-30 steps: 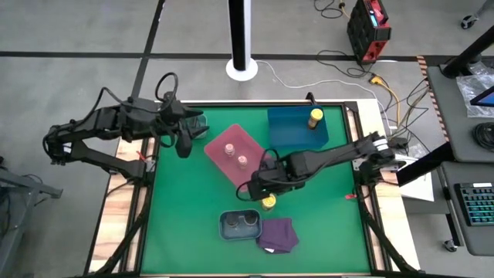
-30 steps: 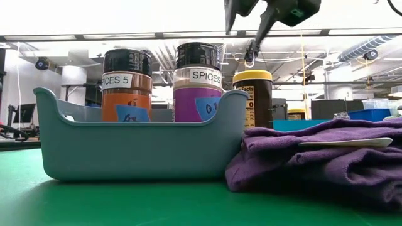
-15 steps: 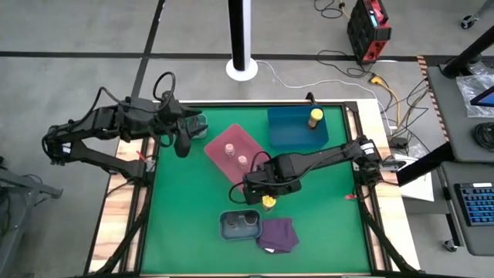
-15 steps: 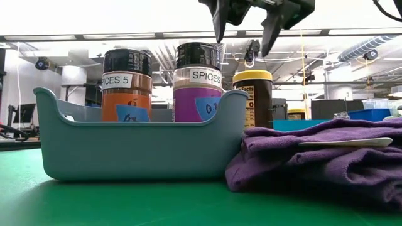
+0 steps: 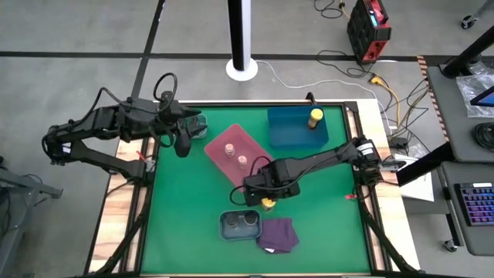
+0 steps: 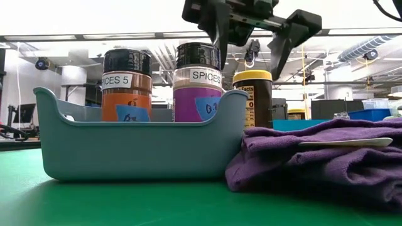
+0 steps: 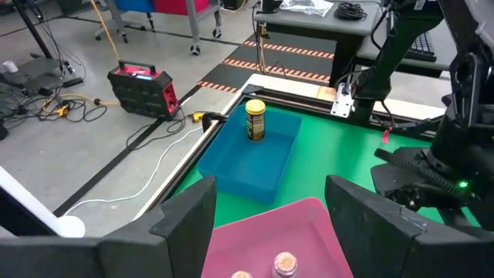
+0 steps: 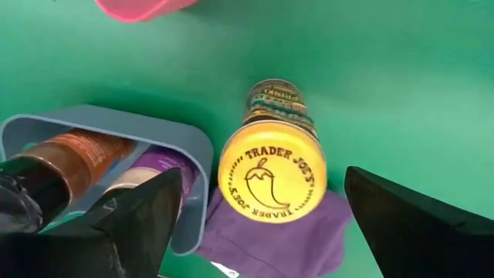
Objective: Sort spices by type
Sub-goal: Put the yellow seasoning can into the blue bin
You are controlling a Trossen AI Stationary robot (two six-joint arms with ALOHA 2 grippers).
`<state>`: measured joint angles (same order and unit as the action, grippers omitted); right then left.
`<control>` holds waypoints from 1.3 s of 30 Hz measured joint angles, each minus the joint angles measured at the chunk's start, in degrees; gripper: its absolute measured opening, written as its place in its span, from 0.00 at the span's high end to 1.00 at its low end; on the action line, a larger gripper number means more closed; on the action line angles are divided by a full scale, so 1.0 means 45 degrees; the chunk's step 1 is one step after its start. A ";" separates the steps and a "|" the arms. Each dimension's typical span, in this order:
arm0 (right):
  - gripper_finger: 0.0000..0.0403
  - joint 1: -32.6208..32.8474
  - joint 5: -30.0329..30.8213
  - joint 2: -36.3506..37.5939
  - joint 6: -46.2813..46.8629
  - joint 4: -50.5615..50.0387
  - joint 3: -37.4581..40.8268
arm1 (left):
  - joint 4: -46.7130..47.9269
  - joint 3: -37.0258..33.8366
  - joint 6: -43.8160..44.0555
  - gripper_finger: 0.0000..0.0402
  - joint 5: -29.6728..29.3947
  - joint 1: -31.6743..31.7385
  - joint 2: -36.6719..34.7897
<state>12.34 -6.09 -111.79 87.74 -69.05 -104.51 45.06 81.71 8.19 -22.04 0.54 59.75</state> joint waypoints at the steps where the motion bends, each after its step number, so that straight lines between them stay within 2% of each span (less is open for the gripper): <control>1: 0.12 0.0000 -0.0016 0.0000 0.0017 0.0151 0.0133 | 0.0000 0.0000 0.0000 0.44 -0.0005 0.0000 0.0000; 7: 0.13 0.0000 -0.0081 -0.0019 0.0185 0.0515 0.0969 | 0.0005 -0.0024 -0.0004 0.44 -0.0024 0.0000 0.0010; 12: 0.17 0.0000 -0.0028 -0.0019 0.0204 0.1088 0.1325 | 0.0005 -0.0029 -0.0047 0.44 -0.0407 -0.0005 0.0039; 17: 0.27 0.0000 -0.0023 -0.0019 0.0196 0.1653 0.1640 | 0.0005 -0.0029 -0.0045 0.44 -0.0616 0.0000 0.0039; 23: 0.45 0.0000 -0.0067 -0.0019 0.0267 0.1868 0.1739 | 0.0005 -0.0029 -0.0049 0.44 -0.0660 0.0000 0.0039; 33: 0.45 -0.0055 -0.0316 0.0030 0.0267 0.1728 0.1739 | 0.0005 -0.0034 -0.0044 0.44 -0.0670 0.0000 0.0039; 39: 0.45 -0.0245 -0.0416 0.0745 -0.0084 0.0281 0.1307 | -0.0008 -0.0034 -0.0044 0.44 -0.0671 0.0000 0.0039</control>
<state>11.24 -7.96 -108.43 87.37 -67.78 -98.63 45.02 81.56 7.99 -25.06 0.54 59.92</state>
